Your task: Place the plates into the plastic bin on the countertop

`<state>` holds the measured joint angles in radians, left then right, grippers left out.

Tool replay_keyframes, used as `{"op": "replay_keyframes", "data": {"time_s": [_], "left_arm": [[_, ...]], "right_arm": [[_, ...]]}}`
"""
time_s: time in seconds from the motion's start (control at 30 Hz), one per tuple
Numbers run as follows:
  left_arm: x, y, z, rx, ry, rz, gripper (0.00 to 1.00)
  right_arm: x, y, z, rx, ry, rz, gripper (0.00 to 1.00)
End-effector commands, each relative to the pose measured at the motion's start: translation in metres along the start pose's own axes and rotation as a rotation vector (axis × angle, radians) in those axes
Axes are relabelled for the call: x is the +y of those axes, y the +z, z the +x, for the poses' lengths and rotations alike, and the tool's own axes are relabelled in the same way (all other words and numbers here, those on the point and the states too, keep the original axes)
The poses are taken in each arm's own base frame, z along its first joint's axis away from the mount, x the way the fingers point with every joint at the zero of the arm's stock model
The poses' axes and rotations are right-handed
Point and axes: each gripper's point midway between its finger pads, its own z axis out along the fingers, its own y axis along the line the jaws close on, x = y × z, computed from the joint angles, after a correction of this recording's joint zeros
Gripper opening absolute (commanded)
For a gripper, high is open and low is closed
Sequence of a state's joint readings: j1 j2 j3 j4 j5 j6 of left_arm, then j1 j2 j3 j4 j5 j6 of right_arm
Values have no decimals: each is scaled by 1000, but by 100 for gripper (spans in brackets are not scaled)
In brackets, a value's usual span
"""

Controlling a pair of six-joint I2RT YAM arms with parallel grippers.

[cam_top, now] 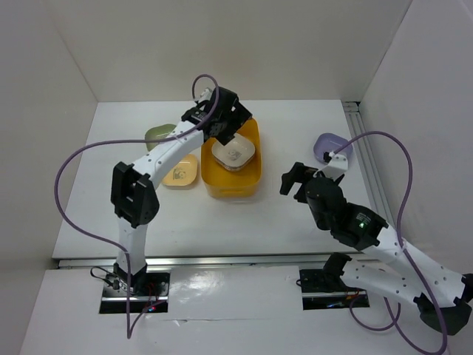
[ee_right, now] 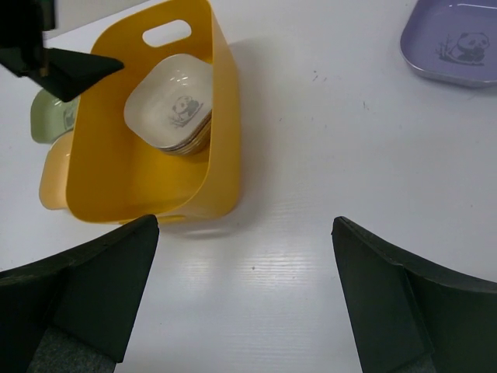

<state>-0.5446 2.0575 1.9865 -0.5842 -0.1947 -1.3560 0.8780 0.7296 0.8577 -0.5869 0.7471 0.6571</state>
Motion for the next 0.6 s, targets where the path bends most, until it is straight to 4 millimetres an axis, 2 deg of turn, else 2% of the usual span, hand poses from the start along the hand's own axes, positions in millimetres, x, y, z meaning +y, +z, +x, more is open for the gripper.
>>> {"op": "replay_keyframes", "data": {"time_s": [0.0, 0.03, 0.07, 0.13, 0.17, 0.2, 0.23, 0.27, 0.3, 0.33, 0.37, 0.4, 0.43, 0.5, 0.53, 0.57], "left_arm": [[-55, -104, -28, -141, 90, 193, 99], [-50, -114, -32, -156, 122, 185, 99], [-41, -135, -44, -208, 129, 168, 99], [-13, -150, -53, -254, 170, 91, 99], [-7, -174, -67, -293, 168, 106, 99], [23, -165, -73, -296, 180, 41, 99], [40, -169, -76, -296, 188, 4, 99], [52, -172, -82, -306, 179, -13, 99], [73, -180, -83, -296, 192, -30, 99], [85, -183, -80, -288, 225, -49, 99], [93, -186, -76, -276, 246, -53, 99], [111, -184, -68, -252, 274, -80, 99], [118, -196, -66, -248, 301, -71, 99], [128, -201, -57, -204, 376, -57, 99], [138, -202, -46, -163, 417, -67, 99], [139, -211, -37, -141, 449, -52, 99]], "right_arm": [[7, 10, -11, -43, 31, 12, 100], [5, 17, -6, -30, 14, 41, 100], [7, 22, -3, -21, 12, 43, 100], [1, 43, 14, 22, -6, 95, 100], [7, 53, 13, 18, 5, 82, 100], [8, 63, 23, 60, -8, 64, 100], [-7, 84, 27, 80, -26, 121, 100], [-12, 96, 28, 95, -26, 126, 100], [-6, 108, 22, 105, -3, 83, 100], [-31, 128, 18, 116, -17, 145, 100], [-39, 138, 13, 115, -17, 149, 100], [-45, 147, 4, 99, -10, 159, 100], [-66, 163, -6, 108, -17, 204, 100], [-83, 181, -19, 108, -26, 234, 100], [-86, 191, -39, 86, -18, 242, 100], [-112, 209, -29, 138, -10, 315, 100]]}}
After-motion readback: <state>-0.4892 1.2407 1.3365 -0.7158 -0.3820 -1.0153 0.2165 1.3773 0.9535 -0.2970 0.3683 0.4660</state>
